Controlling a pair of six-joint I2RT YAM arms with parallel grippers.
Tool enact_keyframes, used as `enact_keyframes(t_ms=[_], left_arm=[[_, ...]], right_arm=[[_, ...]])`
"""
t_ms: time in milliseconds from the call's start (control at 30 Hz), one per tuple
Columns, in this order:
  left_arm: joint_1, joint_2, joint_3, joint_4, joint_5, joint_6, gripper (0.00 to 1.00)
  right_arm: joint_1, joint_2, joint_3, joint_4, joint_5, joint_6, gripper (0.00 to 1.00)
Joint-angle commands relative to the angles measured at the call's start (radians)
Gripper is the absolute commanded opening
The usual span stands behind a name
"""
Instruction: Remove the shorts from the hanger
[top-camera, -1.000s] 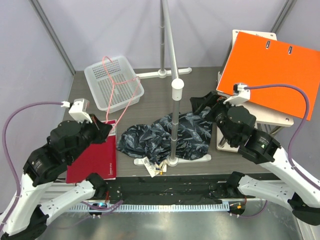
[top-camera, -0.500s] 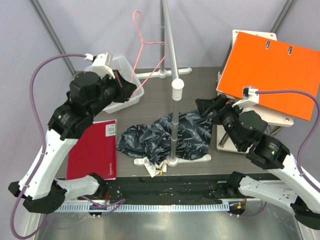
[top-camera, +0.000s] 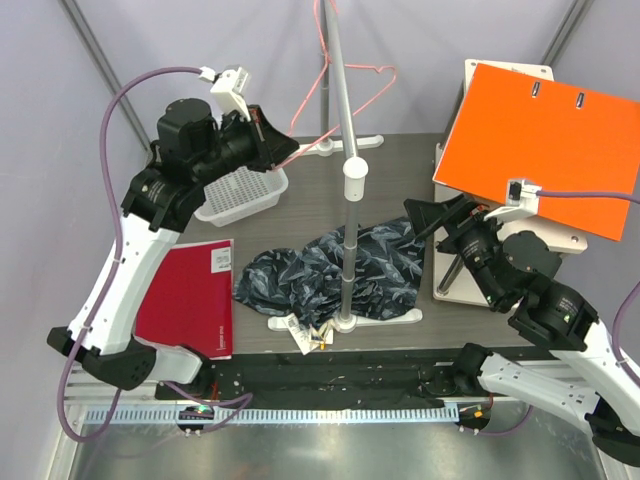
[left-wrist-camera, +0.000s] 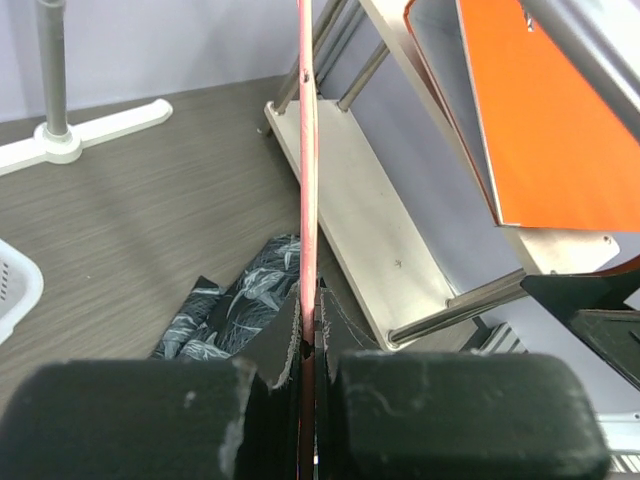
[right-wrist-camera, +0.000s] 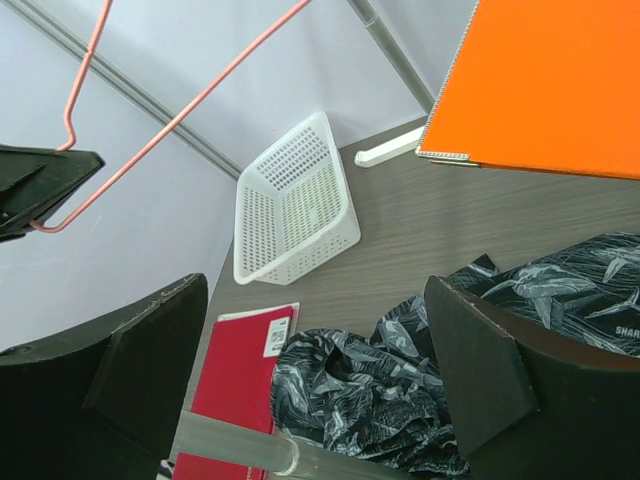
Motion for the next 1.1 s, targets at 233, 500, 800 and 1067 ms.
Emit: enact_keyframes(t_ms=[233, 500, 800, 1067], left_arm=[[0.033, 0.018, 0.01, 0.033, 0.077, 0.028, 0.0], [0.047, 0.027, -0.009, 0.025, 0.096, 0.025, 0.0], [0.082, 0.019, -0.044, 0.013, 0.125, 0.01, 0.34], [0.103, -0.158, -0.139, -0.03, -0.086, -0.05, 1.0]], right_arm=[[0.002, 0.003, 0.004, 0.006, 0.021, 0.01, 0.95], [0.002, 0.014, -0.005, 0.012, 0.023, 0.008, 0.95], [0.002, 0.022, -0.008, 0.019, 0.032, -0.001, 0.95], [0.004, 0.034, -0.022, 0.022, 0.031, -0.004, 0.95]])
